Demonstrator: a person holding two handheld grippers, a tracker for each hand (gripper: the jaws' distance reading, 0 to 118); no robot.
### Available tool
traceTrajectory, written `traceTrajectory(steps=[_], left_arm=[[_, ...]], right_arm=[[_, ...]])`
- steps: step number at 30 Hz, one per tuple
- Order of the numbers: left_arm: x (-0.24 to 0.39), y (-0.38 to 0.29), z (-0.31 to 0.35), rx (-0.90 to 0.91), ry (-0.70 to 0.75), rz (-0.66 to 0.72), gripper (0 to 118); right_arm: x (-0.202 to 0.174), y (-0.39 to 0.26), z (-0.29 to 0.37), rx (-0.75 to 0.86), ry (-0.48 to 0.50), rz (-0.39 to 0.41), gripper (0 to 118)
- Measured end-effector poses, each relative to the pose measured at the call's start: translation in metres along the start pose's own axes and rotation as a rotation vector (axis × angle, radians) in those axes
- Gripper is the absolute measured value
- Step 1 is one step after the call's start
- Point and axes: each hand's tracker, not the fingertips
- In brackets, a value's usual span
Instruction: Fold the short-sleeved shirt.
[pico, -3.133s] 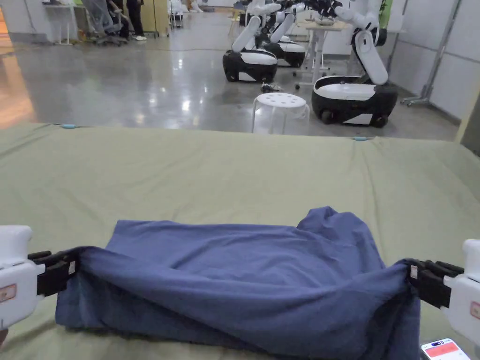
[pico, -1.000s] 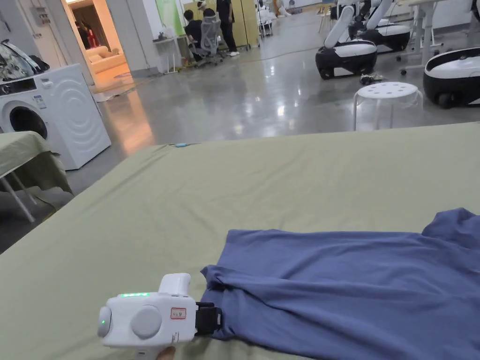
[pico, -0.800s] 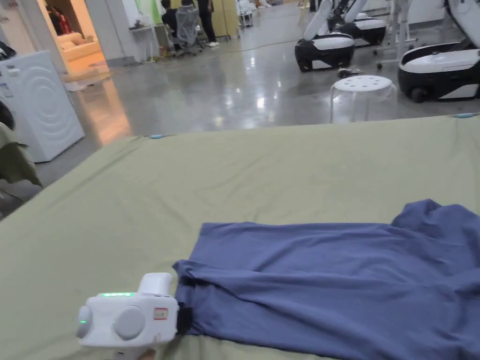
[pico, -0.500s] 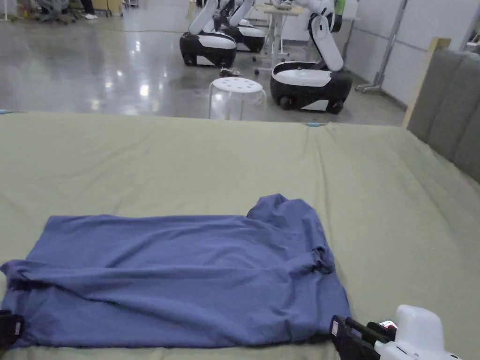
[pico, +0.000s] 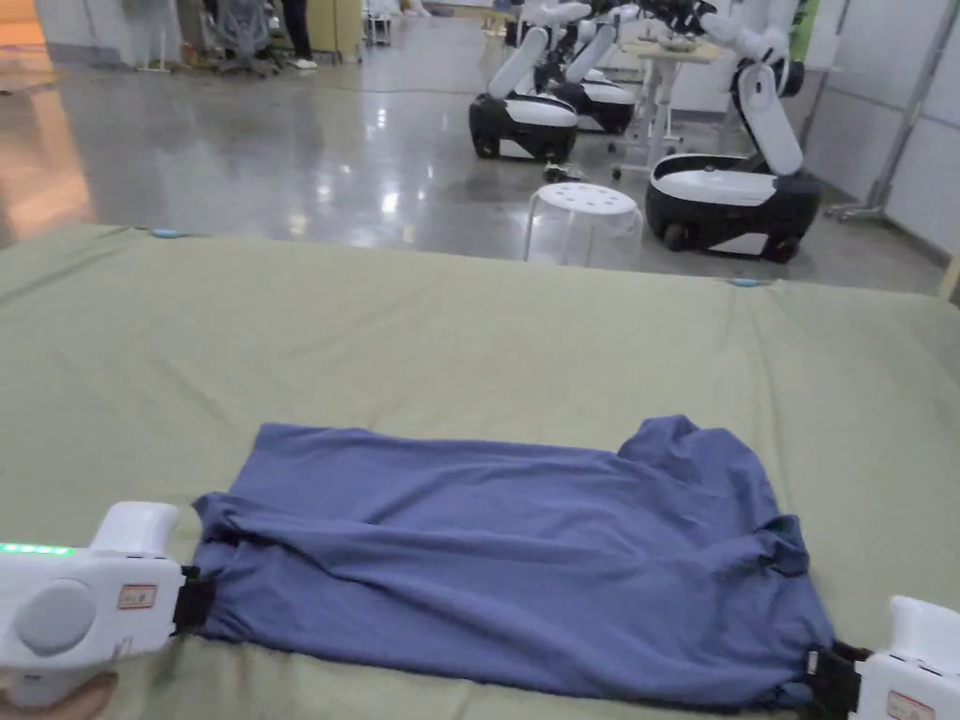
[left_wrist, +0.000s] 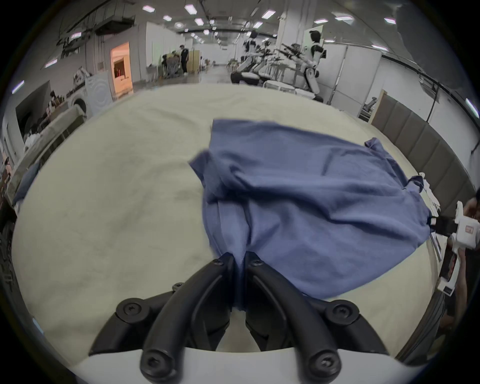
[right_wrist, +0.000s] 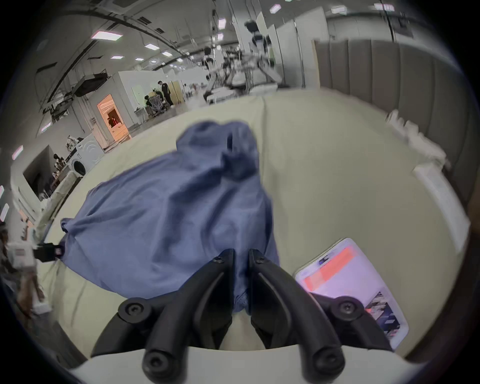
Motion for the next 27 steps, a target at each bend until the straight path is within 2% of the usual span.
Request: traceTrajectory(steps=[2,4,7,11,13,15,16,17,19,22,25,27], left_arm=[[-0.002,0.001,0.034,0.105,-0.038,0.032,6],[0.003,-0.001,0.073,0.146,-0.089,0.062,6],[0.006,-0.015,0.116,0.150,-0.075,0.038,6],[-0.013,-0.066,0.146,0.141,-0.093,0.069,6],[-0.004,-0.096,0.155,0.096,-0.060,0.076,6],[-0.004,-0.117,0.150,0.048,-0.091,0.098,7],[-0.004,-0.125,0.146,0.042,-0.115,0.119,11],[-0.005,-0.131,0.139,0.033,-0.111,0.123,21],[-0.004,-0.141,0.134,0.030,-0.071,0.151,37],[0.003,-0.139,0.148,0.098,-0.036,0.114,43],[0.009,-0.137,0.179,0.252,-0.001,0.072,51],[0.026,-0.134,0.208,0.398,0.043,0.023,51]], right_arm=[[-0.001,0.008,0.026,0.046,-0.003,0.048,12],[-0.011,0.013,0.055,0.044,0.012,0.050,12],[-0.011,0.008,0.084,0.070,-0.013,0.069,12],[-0.003,-0.022,0.119,0.043,0.001,0.032,12],[-0.003,-0.042,0.125,0.009,0.008,0.050,12],[-0.004,-0.059,0.122,-0.026,-0.006,0.074,12],[-0.004,-0.069,0.117,-0.030,0.001,0.095,12],[-0.004,-0.077,0.112,-0.040,-0.019,0.113,13],[-0.012,-0.081,0.108,-0.082,-0.050,0.128,33],[-0.007,-0.085,0.112,-0.089,-0.035,0.104,54],[0.005,-0.076,0.125,-0.026,0.039,0.070,63],[0.002,-0.067,0.142,0.058,0.039,0.115,63]])
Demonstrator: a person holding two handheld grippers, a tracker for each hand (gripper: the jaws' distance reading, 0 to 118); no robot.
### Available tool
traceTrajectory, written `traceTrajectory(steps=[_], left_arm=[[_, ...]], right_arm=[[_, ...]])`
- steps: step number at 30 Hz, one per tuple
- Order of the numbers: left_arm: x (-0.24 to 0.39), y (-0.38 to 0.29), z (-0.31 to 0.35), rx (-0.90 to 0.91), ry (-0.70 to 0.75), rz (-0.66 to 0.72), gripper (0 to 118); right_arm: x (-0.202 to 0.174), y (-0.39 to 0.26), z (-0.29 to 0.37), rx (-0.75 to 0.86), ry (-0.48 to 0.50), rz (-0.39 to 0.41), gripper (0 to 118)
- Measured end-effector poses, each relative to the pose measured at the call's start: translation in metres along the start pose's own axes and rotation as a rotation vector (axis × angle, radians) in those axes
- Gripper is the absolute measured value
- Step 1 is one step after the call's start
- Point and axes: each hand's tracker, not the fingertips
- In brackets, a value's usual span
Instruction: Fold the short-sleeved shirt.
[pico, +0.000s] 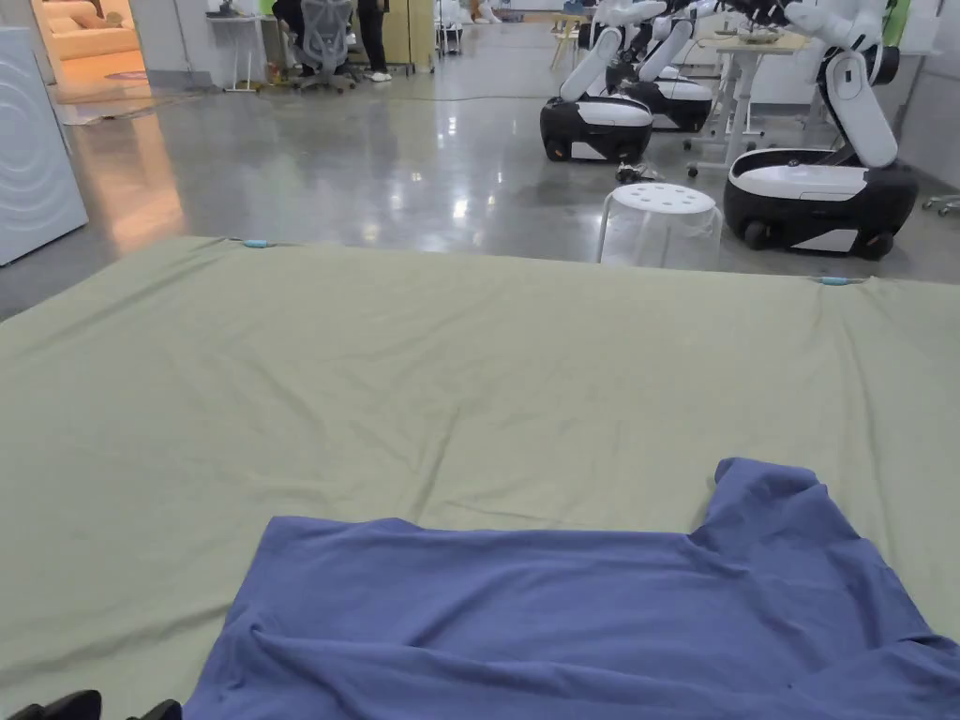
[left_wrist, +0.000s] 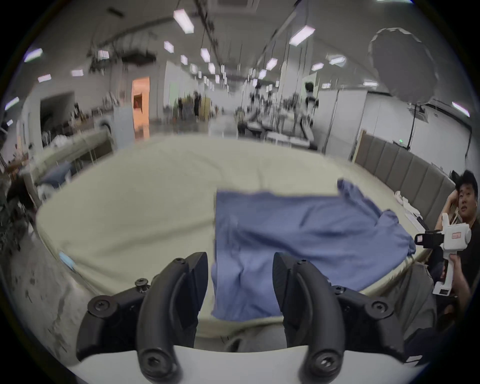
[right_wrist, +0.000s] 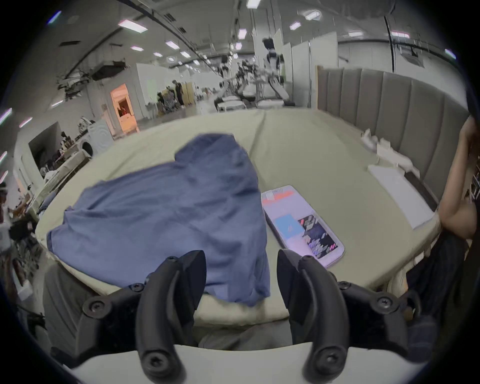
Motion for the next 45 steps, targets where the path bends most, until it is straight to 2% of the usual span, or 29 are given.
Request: traceTrajectory(steps=[3,6,9,11,12,14,15,16,17,18,22,27,32,33,34,35,36,39,41,42,45], left_arm=[[0.029,0.022,0.033,0.154,0.029,-0.094,51],[0.051,0.033,0.050,0.259,0.029,-0.100,51],[0.068,0.040,0.062,0.350,0.052,-0.085,51],[0.073,0.046,0.069,0.377,-0.003,-0.073,50],[0.076,0.049,0.072,0.365,-0.001,-0.071,47],[0.081,0.054,0.075,0.364,0.001,-0.078,22],[0.085,0.054,0.075,0.367,0.007,-0.084,14],[0.087,0.053,0.076,0.365,0.016,-0.089,12],[0.088,0.054,0.077,0.360,0.025,-0.087,5],[0.088,0.056,0.077,0.343,0.003,-0.073,2],[0.086,0.056,0.077,0.306,0.005,-0.073,2],[0.073,0.065,0.060,0.275,-0.012,-0.061,2],[0.035,0.094,-0.006,0.103,-0.104,0.014,3],[0.026,0.100,-0.028,0.029,-0.121,0.047,7],[0.015,0.107,-0.054,-0.022,-0.138,0.077,27],[0.007,0.113,-0.078,-0.074,-0.164,0.101,42],[-0.006,0.122,-0.114,-0.138,-0.220,0.125,47],[-0.032,0.132,-0.206,-0.321,-0.179,0.146,49],[-0.031,0.131,-0.251,-0.403,-0.102,0.060,50],[-0.035,0.130,-0.272,-0.441,-0.071,0.071,51],[-0.046,0.115,-0.310,-0.534,-0.059,0.219,51]], right_arm=[[-0.019,0.018,0.028,0.141,0.013,0.077,63],[-0.045,0.037,0.050,0.281,0.058,0.114,63],[-0.071,0.056,0.060,0.317,0.090,0.122,63],[-0.085,0.064,0.065,0.344,0.128,0.143,62],[-0.087,0.065,0.065,0.357,0.150,0.155,58],[-0.096,0.068,0.066,0.375,0.177,0.179,28],[-0.100,0.068,0.065,0.377,0.185,0.192,13],[-0.098,0.065,0.062,0.378,0.192,0.199,0],[-0.099,0.063,0.061,0.380,0.194,0.197,0],[-0.100,0.063,0.059,0.376,0.209,0.196,0],[-0.099,0.061,0.051,0.363,0.237,0.189,0],[-0.092,0.062,0.042,0.352,0.253,0.153,0],[-0.086,0.056,0.032,0.324,0.254,0.122,0],[-0.082,0.054,0.029,0.316,0.255,0.117,0],[-0.079,0.051,0.027,0.310,0.252,0.111,0],[-0.076,0.049,0.024,0.302,0.251,0.102,0],[-0.071,0.047,0.020,0.290,0.258,0.090,0],[-0.060,0.044,0.010,0.246,0.261,0.054,0],[-0.052,0.040,0.008,0.235,0.235,0.053,0],[-0.047,0.038,0.007,0.233,0.217,0.050,0],[-0.030,0.032,0.000,0.198,0.195,0.012,0]])
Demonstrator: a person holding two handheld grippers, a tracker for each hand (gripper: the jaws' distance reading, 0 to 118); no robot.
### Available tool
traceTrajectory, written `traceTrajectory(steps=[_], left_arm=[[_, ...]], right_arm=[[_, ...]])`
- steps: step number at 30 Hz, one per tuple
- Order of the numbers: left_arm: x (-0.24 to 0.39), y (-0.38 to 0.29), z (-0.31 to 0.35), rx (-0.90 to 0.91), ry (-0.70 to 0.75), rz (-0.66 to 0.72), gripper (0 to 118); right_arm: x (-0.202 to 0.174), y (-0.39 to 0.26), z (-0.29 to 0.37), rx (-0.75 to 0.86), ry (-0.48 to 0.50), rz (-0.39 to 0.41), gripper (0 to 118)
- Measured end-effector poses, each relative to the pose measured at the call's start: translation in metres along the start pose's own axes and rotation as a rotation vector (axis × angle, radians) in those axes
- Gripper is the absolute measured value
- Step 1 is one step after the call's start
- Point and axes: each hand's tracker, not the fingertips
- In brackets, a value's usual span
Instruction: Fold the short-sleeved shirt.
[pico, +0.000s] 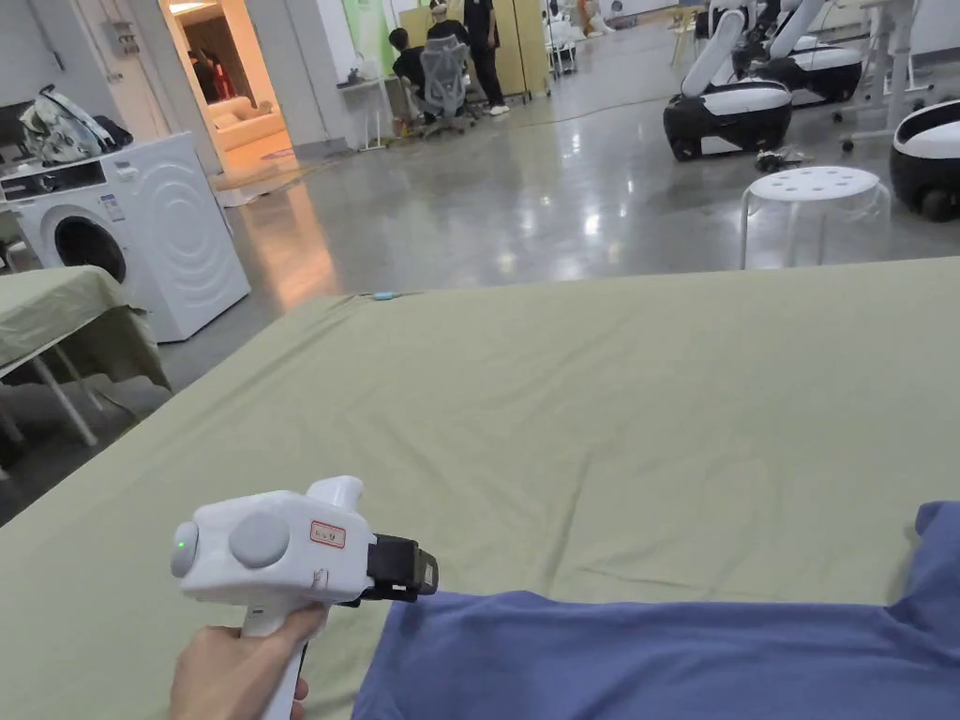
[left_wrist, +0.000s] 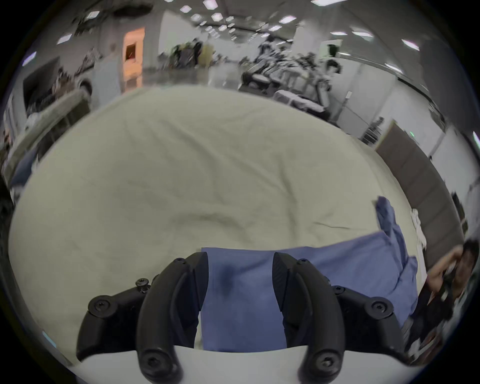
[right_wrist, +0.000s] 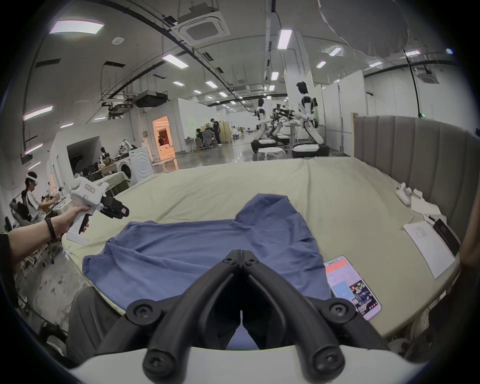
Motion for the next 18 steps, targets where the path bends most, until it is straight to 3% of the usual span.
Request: traceTrajectory(steps=[3,9,11,13,18], left_arm=[[0.004,0.006,-0.022,-0.025,0.113,-0.070,51],[0.006,0.002,-0.047,-0.087,0.092,-0.049,47],[0.012,0.002,-0.051,-0.086,0.114,-0.072,36],[0.014,0.002,-0.050,-0.087,0.146,-0.079,15],[0.036,0.002,-0.058,-0.139,0.232,-0.198,13]], right_arm=[[0.016,-0.007,-0.004,-0.034,-0.037,-0.063,0],[0.034,-0.015,-0.009,-0.061,-0.057,-0.106,0],[0.034,-0.015,-0.009,-0.073,-0.065,-0.093,0],[0.035,-0.014,-0.010,-0.081,-0.065,-0.083,0],[0.041,0.007,-0.031,-0.094,-0.070,-0.035,0]])
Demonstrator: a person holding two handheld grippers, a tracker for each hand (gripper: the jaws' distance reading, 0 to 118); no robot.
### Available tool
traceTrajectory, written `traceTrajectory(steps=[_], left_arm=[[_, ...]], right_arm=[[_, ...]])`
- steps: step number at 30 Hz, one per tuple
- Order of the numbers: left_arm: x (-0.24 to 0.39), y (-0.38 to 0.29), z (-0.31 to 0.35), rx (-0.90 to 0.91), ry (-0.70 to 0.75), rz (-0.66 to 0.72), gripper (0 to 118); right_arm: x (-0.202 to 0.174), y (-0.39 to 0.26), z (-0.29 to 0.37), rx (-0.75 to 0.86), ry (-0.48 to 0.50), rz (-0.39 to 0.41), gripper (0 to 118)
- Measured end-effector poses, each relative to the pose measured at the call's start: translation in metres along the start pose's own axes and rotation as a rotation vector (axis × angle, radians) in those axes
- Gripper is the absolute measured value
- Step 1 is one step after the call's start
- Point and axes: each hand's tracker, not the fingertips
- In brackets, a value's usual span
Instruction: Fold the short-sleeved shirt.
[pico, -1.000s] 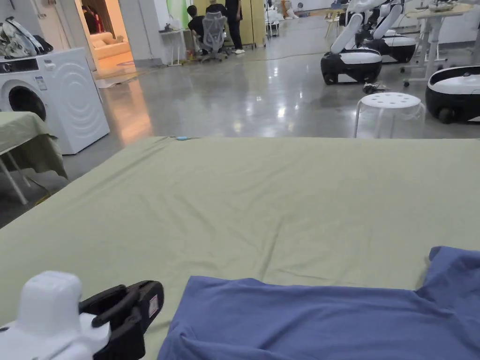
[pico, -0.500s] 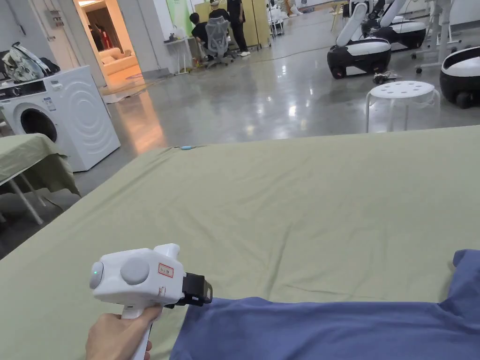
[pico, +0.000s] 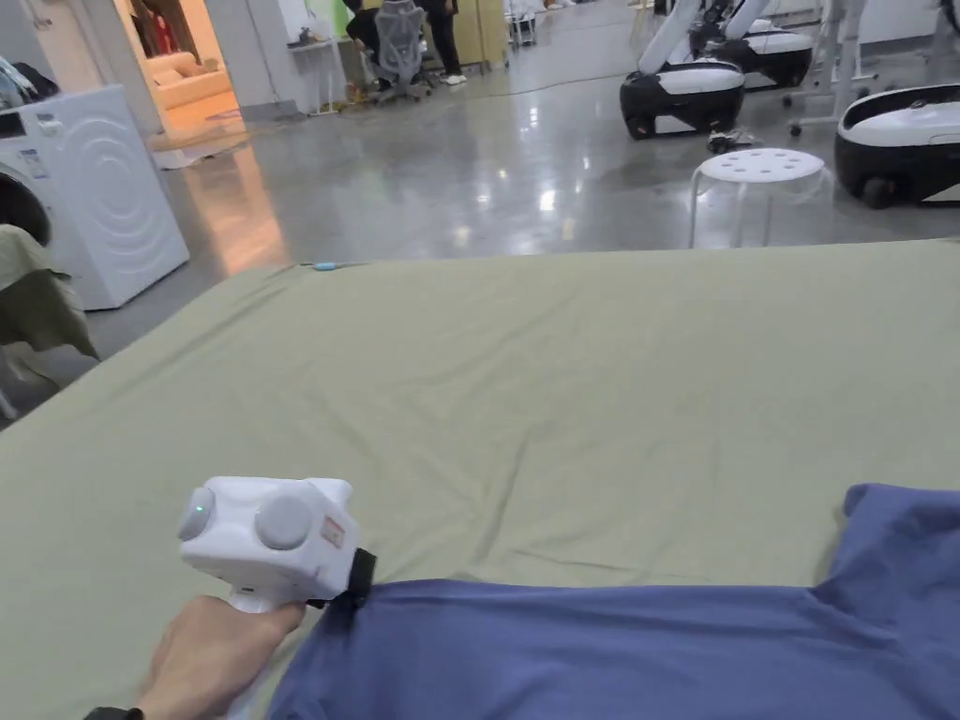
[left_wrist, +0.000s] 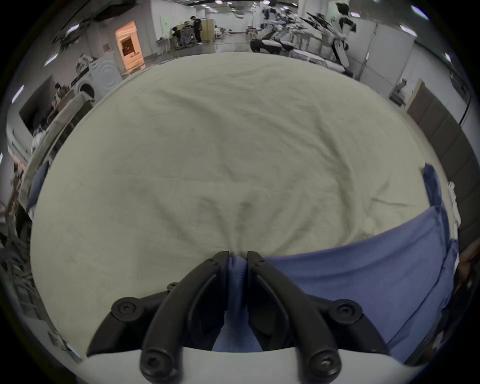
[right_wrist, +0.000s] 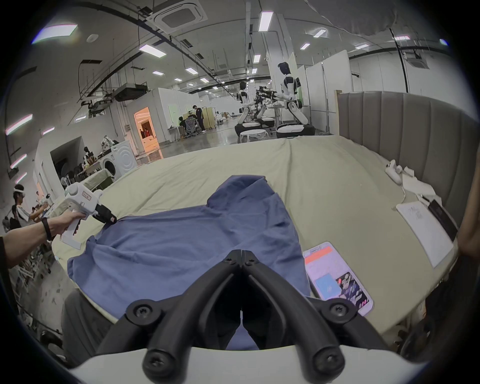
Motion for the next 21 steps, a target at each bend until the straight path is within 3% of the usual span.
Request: traceTrajectory(steps=[2,3,4,5,8,10,12,16,17,19,21], left_arm=[[0.002,0.002,-0.008,-0.019,0.010,0.014,13],[0.001,0.006,-0.011,-0.019,0.043,0.005,13],[0.002,0.008,-0.011,-0.026,0.043,-0.009,13],[0.001,0.011,-0.011,-0.030,0.039,-0.004,13],[0.006,0.004,-0.006,-0.063,0.024,0.011,13],[0.000,0.006,-0.012,-0.063,0.019,0.025,13],[0.000,0.005,-0.014,-0.065,0.019,0.030,13],[0.002,0.004,-0.014,-0.081,0.016,0.027,13],[0.003,0.005,-0.014,-0.084,0.019,0.022,13],[-0.016,0.024,-0.031,-0.078,0.040,0.001,13],[-0.017,0.025,-0.032,-0.076,0.044,-0.001,13]], right_arm=[[0.007,0.023,-0.019,-0.015,0.030,0.022,10],[0.011,0.037,-0.034,-0.041,0.052,0.036,26],[0.016,0.050,-0.049,-0.058,0.061,0.045,52],[-0.001,0.075,-0.073,-0.093,0.071,0.044,65],[0.008,0.110,-0.138,-0.233,0.055,0.070,68],[0.026,0.119,-0.187,-0.337,0.044,0.037,68],[0.045,0.122,-0.234,-0.442,0.034,-0.049,67],[0.065,0.117,-0.285,-0.543,-0.100,-0.040,65],[0.066,0.114,-0.289,-0.565,-0.089,-0.039,56],[0.062,0.106,-0.296,-0.596,-0.047,-0.036,15],[0.051,0.095,-0.294,-0.565,-0.104,0.058,9]])
